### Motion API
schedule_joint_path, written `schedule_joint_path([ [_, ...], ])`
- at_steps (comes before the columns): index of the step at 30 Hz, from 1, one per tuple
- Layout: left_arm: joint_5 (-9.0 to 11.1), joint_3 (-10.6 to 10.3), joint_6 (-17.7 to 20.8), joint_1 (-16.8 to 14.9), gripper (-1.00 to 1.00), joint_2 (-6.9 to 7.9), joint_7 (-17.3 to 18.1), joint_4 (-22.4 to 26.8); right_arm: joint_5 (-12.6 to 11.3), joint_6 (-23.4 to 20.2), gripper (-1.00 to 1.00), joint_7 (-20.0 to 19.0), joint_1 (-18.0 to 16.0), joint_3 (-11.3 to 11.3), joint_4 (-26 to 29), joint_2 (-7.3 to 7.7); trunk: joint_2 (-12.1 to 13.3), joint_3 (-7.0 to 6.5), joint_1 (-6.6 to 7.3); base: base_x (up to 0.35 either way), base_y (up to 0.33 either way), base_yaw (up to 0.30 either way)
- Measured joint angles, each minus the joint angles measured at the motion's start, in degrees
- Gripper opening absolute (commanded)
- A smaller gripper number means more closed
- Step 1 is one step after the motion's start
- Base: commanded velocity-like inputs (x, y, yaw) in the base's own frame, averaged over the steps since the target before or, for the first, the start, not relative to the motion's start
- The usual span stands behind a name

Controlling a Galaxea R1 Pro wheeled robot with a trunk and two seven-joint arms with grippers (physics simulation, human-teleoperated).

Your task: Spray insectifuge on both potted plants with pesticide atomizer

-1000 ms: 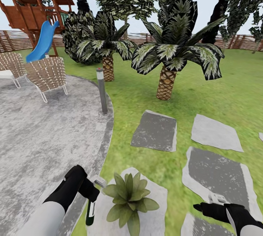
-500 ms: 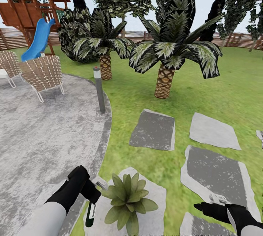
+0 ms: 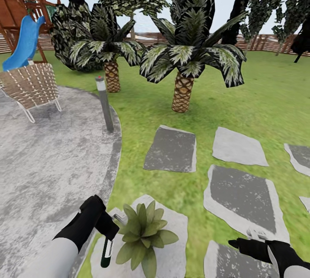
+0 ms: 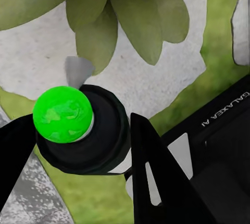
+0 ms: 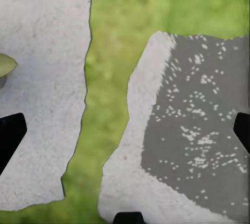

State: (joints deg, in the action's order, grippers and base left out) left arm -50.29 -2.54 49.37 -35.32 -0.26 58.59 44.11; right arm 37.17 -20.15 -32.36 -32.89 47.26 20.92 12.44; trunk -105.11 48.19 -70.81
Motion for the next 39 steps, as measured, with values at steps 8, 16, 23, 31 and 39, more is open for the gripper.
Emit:
schedule_joint_path([
  [8, -0.03, 0.07, 0.01, 0.05, -1.00, 0.00, -0.07, -3.66, 0.00, 0.00, 1.00, 0.04, 0.00, -0.02, 0.00, 0.00, 0.00, 0.56, 0.00, 0.000, 0.000, -0.217],
  [16, 0.04, 0.08, -0.02, 0.08, -1.00, 0.16, -0.11, -5.09, 0.00, 0.00, 1.00, 0.07, 0.00, -0.02, 0.00, -0.07, 0.00, 1.12, 0.00, 0.000, 0.000, -0.203],
  [23, -0.02, 0.09, 0.03, 0.09, -1.00, 0.18, -0.11, -5.22, 0.01, 0.00, 1.00, 0.13, -0.01, -0.02, 0.04, -0.09, 0.00, 1.26, 0.00, 0.000, 0.000, -0.019],
  [31, -0.11, 0.17, -0.06, 0.09, -1.00, 0.37, -0.28, -7.61, 0.02, 0.01, 1.00, 0.08, -0.01, -0.02, -0.01, -0.09, 0.00, 1.95, 0.00, 0.000, 0.000, 0.000],
  [39, -1.87, 0.37, -0.16, 0.09, -1.00, 0.58, -0.58, -7.61, 0.05, 0.01, 1.00, 0.16, -0.01, -0.02, -0.01, -0.09, 0.00, 2.68, 0.00, 0.000, 0.000, 0.000],
])
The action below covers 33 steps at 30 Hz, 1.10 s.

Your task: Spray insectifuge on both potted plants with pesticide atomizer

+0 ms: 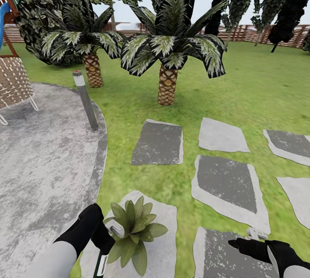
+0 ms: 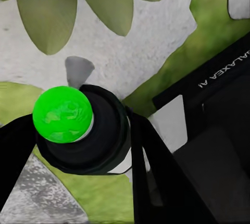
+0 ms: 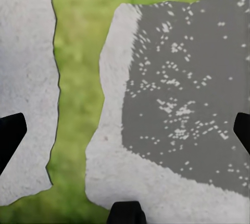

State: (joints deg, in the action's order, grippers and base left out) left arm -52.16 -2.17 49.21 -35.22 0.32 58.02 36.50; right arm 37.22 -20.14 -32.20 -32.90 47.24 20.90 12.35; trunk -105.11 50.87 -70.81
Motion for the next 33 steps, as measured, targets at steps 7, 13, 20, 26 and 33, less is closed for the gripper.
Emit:
schedule_joint_path([
  [7, -8.63, -0.23, 0.01, 0.09, -1.00, -0.28, -0.24, -0.03, 0.00, 0.00, 1.00, 0.00, 0.00, 0.00, 0.00, 0.00, 0.00, 0.31, 0.00, 0.000, 0.000, 0.000],
  [13, -9.57, -0.27, -0.09, 0.42, -1.00, -0.44, -0.24, -0.03, -0.03, -0.01, 1.00, 0.01, 0.00, 0.00, 0.00, 0.00, 0.00, 0.62, 0.00, 0.000, 0.000, 0.000],
  [20, -9.61, -0.23, -0.25, 0.44, -1.00, -0.57, -0.39, -0.49, -0.03, -0.01, 1.00, 0.01, 0.00, 0.00, 0.00, 0.00, 0.00, 1.25, 0.00, 0.000, 0.000, 0.000],
  [26, -9.40, -0.28, -0.44, 0.44, -1.00, -0.60, -2.36, -1.61, -0.02, -0.01, 1.00, 0.01, 0.00, 0.00, 0.00, 0.00, 0.00, 1.80, 0.00, 0.000, 0.000, 0.000],
  [33, -9.15, -0.28, -0.85, 0.44, -1.00, -1.33, -4.13, -4.55, 0.00, -0.01, 1.00, 0.01, 0.00, 0.00, 0.00, 0.00, 0.00, 2.36, 0.00, 0.000, 0.000, 0.000],
])
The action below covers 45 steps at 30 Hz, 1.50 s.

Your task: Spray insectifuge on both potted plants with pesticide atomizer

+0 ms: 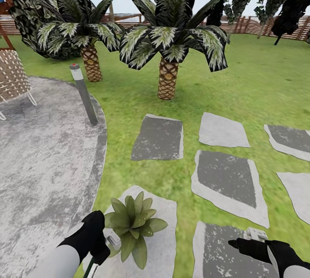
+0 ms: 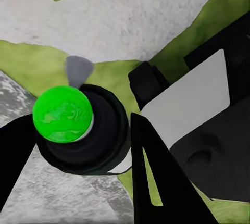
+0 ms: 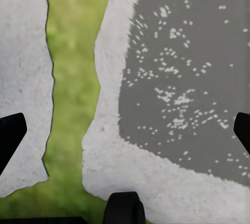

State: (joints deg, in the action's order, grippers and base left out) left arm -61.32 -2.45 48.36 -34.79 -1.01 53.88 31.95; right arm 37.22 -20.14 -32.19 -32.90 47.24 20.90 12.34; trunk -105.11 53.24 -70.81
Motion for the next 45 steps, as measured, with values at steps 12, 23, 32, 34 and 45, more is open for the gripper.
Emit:
schedule_joint_path([
  [12, 0.02, 0.05, -0.27, 0.00, -1.00, -3.38, -0.10, 0.29, 0.05, -0.03, 1.00, -0.02, 0.00, 0.00, 0.03, 0.00, 0.00, 0.05, -0.01, -0.036, -0.097, 0.000],
  [23, -0.40, 0.18, -0.24, 0.00, -1.00, -1.69, -0.12, -0.32, 0.04, 0.00, 1.00, 0.00, 0.00, 0.00, 0.00, 0.00, 0.00, 0.05, 0.00, -0.056, -0.019, 0.000],
  [32, -0.22, -0.03, -0.15, 0.00, -1.00, -3.38, -0.06, -0.40, 0.05, 0.00, 1.00, 0.00, 0.00, 0.00, 0.00, 0.00, 0.00, 0.05, 0.00, 0.000, 0.000, 0.000],
  [34, -0.19, -0.09, -0.10, 0.00, -1.00, -5.44, -0.02, -0.40, 0.05, 0.02, 1.00, 0.00, 0.00, 0.00, 0.00, 0.00, 0.00, 0.05, 0.00, 0.000, 0.000, 0.000],
  [45, -0.75, 0.04, -0.12, -0.01, -1.00, -4.55, 0.05, -0.40, 0.04, 0.00, 1.00, 0.00, 0.00, 0.00, 0.00, 0.00, 0.00, 0.05, 0.00, 0.000, 0.000, 0.000],
])
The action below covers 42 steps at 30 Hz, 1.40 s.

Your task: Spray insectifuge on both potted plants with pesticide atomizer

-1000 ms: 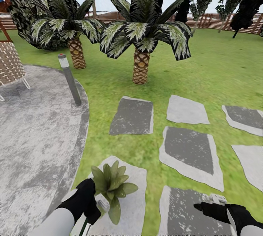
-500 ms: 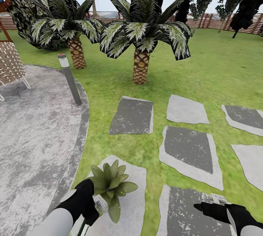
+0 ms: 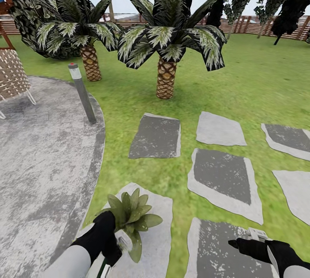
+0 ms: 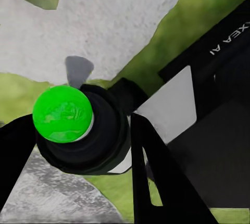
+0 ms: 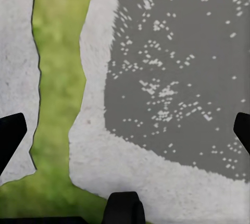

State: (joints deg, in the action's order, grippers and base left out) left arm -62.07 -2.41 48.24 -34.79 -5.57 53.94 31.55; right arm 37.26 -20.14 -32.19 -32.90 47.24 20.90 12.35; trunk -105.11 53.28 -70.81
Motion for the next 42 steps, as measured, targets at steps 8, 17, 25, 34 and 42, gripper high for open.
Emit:
schedule_joint_path([
  [8, 0.03, 0.44, 0.06, 0.00, -1.00, 6.35, -0.09, 0.06, 0.01, 0.02, 1.00, 0.01, 0.00, 0.00, 0.00, 0.00, 0.00, 0.03, 0.00, 0.000, 0.000, 0.000],
  [17, 0.16, 0.56, 0.22, 0.01, -1.00, 7.10, -0.18, 0.49, 0.01, 0.10, 1.00, 0.02, 0.00, 0.00, -0.01, 0.00, 0.00, 0.75, 0.00, 0.000, 0.023, 0.000],
  [25, 0.18, 0.58, 0.27, 0.01, -1.00, 7.11, -0.18, 2.61, 0.01, 0.10, 1.00, 0.08, 0.00, 0.00, -0.01, 0.00, 0.00, 1.09, 0.00, 0.000, 0.172, 0.000],
  [34, 0.18, 0.58, 0.30, -0.12, -1.00, 7.11, -0.27, 2.96, 0.01, 0.09, 1.00, 0.09, 0.00, 0.00, 0.00, 0.00, 0.00, 1.38, 0.00, 0.005, 0.008, 0.000],
  [42, 0.19, 0.54, 0.36, -0.15, -1.00, 7.11, -0.27, 4.75, 0.01, 0.10, 1.00, 0.09, 0.00, 0.00, -0.01, 0.00, 0.00, 2.02, 0.01, 0.146, 0.130, 0.000],
])
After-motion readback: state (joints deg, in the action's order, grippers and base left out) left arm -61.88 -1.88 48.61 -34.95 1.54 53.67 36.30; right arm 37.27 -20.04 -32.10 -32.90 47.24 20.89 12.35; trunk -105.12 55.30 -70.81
